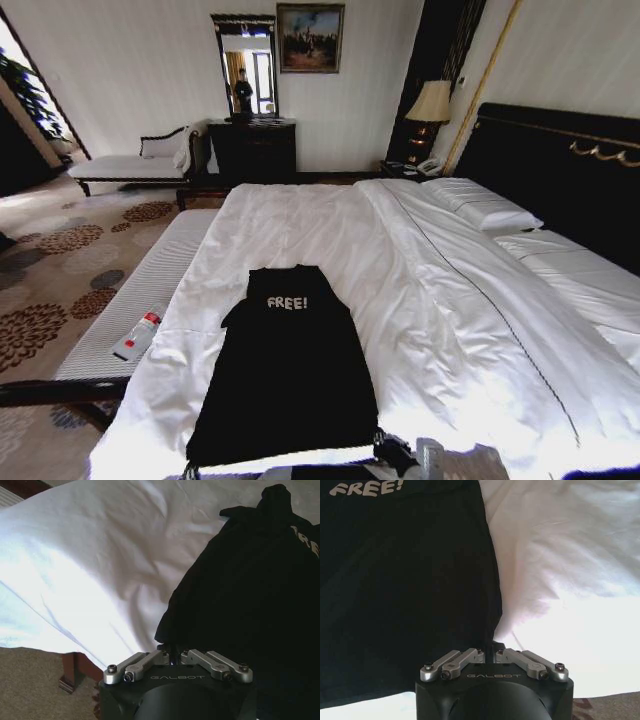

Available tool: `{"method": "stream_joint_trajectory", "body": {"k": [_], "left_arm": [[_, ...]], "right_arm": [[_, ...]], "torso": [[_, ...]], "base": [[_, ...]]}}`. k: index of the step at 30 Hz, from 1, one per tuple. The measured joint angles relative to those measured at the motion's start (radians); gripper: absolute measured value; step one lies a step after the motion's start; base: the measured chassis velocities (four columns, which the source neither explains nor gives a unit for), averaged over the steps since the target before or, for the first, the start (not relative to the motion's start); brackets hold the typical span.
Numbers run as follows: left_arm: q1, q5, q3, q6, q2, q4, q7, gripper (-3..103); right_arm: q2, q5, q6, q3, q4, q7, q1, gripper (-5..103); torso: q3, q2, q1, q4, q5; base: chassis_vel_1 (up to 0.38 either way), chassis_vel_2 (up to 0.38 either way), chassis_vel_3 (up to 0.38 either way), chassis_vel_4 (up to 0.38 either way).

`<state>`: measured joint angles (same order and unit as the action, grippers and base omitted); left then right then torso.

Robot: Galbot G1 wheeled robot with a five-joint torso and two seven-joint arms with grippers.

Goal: Fold the clothes on the bed.

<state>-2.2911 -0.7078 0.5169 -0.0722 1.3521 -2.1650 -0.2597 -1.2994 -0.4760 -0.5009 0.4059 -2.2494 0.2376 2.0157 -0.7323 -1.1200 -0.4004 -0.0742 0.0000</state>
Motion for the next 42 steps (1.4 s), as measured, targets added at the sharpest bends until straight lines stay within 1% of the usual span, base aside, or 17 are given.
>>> {"method": "stream_joint_trajectory", "body": {"k": [3, 5, 6, 8, 11, 13, 15, 16, 18, 21, 24, 25, 26, 29, 30, 38, 42], "left_arm": [[0.007, 0.011, -0.016, 0.004, 0.003, -0.006, -0.001, 11], [0.016, 0.023, -0.023, 0.008, 0.009, -0.006, -0.001, 22], [0.016, 0.023, -0.023, 0.008, 0.009, -0.006, -0.001, 22], [0.018, 0.026, -0.019, 0.008, 0.006, -0.001, -0.001, 32], [0.014, 0.026, 0.010, 0.007, -0.007, 0.003, -0.002, 43], [0.014, 0.026, 0.019, 0.006, -0.009, 0.003, -0.003, 49], [0.013, 0.026, 0.043, 0.003, -0.014, -0.007, -0.004, 60], [0.013, 0.026, 0.053, 0.002, -0.016, -0.015, -0.004, 60], [0.013, 0.025, 0.059, 0.002, -0.016, -0.022, -0.004, 66], [0.021, 0.027, 0.084, -0.001, -0.017, -0.043, -0.004, 82], [0.025, 0.032, 0.097, -0.007, -0.018, -0.050, 0.003, 87], [0.030, 0.036, 0.106, -0.010, -0.022, -0.056, 0.006, 97], [0.030, 0.036, 0.106, -0.010, -0.022, -0.056, 0.006, 97], [0.041, 0.046, 0.124, -0.016, -0.026, -0.067, 0.012, 100], [0.048, 0.064, 0.133, -0.019, -0.026, -0.074, 0.017, 100], [0.090, 0.198, 0.139, -0.039, -0.027, -0.088, 0.026, 100], [0.128, 0.244, 0.139, -0.034, -0.038, -0.099, 0.033, 100]], "right_arm": [[-0.001, 0.006, 0.017, -0.012, 0.004, 0.001, -0.003, 14], [-0.004, 0.017, 0.028, -0.028, 0.008, 0.008, -0.004, 25], [-0.004, 0.017, 0.028, -0.028, 0.008, 0.008, -0.004, 25], [-0.006, 0.020, 0.030, -0.034, 0.009, 0.016, -0.004, 30], [-0.003, 0.020, 0.030, -0.027, 0.006, 0.030, 0.001, 47], [-0.001, 0.018, 0.030, -0.023, 0.003, 0.033, 0.003, 47], [0.004, 0.014, 0.030, -0.014, -0.007, 0.038, 0.009, 58], [0.006, 0.011, 0.030, -0.009, -0.013, 0.039, 0.011, 63], [0.007, 0.010, 0.030, -0.006, -0.016, 0.040, 0.012, 63], [0.011, 0.001, 0.029, 0.010, -0.025, 0.044, 0.010, 80], [0.010, 0.001, 0.030, 0.019, -0.028, 0.044, 0.008, 91], [0.009, 0.018, 0.043, 0.025, -0.028, 0.044, 0.007, 96], [0.009, 0.018, 0.043, 0.025, -0.028, 0.044, 0.007, 96], [-0.001, 0.143, 0.131, 0.037, -0.015, 0.023, 0.008, 100], [-0.010, 0.221, 0.194, 0.046, -0.007, 0.001, 0.011, 100], [-0.031, 0.334, 0.343, 0.047, -0.001, -0.043, 0.027, 100], [-0.047, 0.389, 0.530, 0.058, 0.042, -0.087, 0.012, 100]], "torso": [[0.000, 0.000, 0.000, 0.0000, 0.0000], [0.000, 0.000, 0.000, 0.0000, -0.0001], [0.000, 0.000, 0.000, 0.0000, -0.0001], [0.000, 0.000, 0.000, -0.0001, -0.0001], [0.000, 0.000, 0.000, -0.0002, -0.0001], [0.000, 0.000, 0.000, -0.0002, -0.0001], [0.000, 0.000, 0.000, -0.0001, -0.0002], [0.000, 0.000, 0.000, -0.0002, -0.0001], [0.000, 0.000, 0.000, -0.0003, -0.0001], [0.000, 0.000, 0.000, -0.0002, -0.0001], [0.000, 0.000, 0.000, -0.0001, -0.0001], [0.000, 0.000, 0.000, -0.0001, -0.0001], [0.000, 0.000, 0.000, -0.0001, -0.0001], [0.000, 0.000, 0.000, -0.0001, -0.0001], [0.000, 0.000, 0.000, -0.0002, -0.0001], [0.000, 0.000, 0.000, -0.0001, -0.0002], [0.000, 0.000, 0.000, -0.0001, -0.0001]], "base": [[0.000, 0.000, 0.000, 0.000], [0.000, 0.000, 0.000, 0.000], [0.000, 0.000, 0.000, 0.000], [0.000, 0.000, 0.000, 0.000], [0.000, 0.000, 0.000, 0.000], [0.000, 0.000, 0.000, 0.000], [0.000, 0.000, 0.000, 0.000], [0.000, 0.000, 0.000, 0.000], [0.000, 0.000, 0.000, 0.000], [0.000, 0.000, 0.000, 0.000], [0.000, 0.000, 0.000, 0.000], [0.000, 0.000, 0.000, 0.000], [0.000, 0.000, 0.000, 0.000], [0.000, 0.000, 0.000, 0.000], [0.000, 0.000, 0.000, 0.000], [0.000, 0.000, 0.000, 0.000], [0.000, 0.000, 0.000, 0.000]]}}
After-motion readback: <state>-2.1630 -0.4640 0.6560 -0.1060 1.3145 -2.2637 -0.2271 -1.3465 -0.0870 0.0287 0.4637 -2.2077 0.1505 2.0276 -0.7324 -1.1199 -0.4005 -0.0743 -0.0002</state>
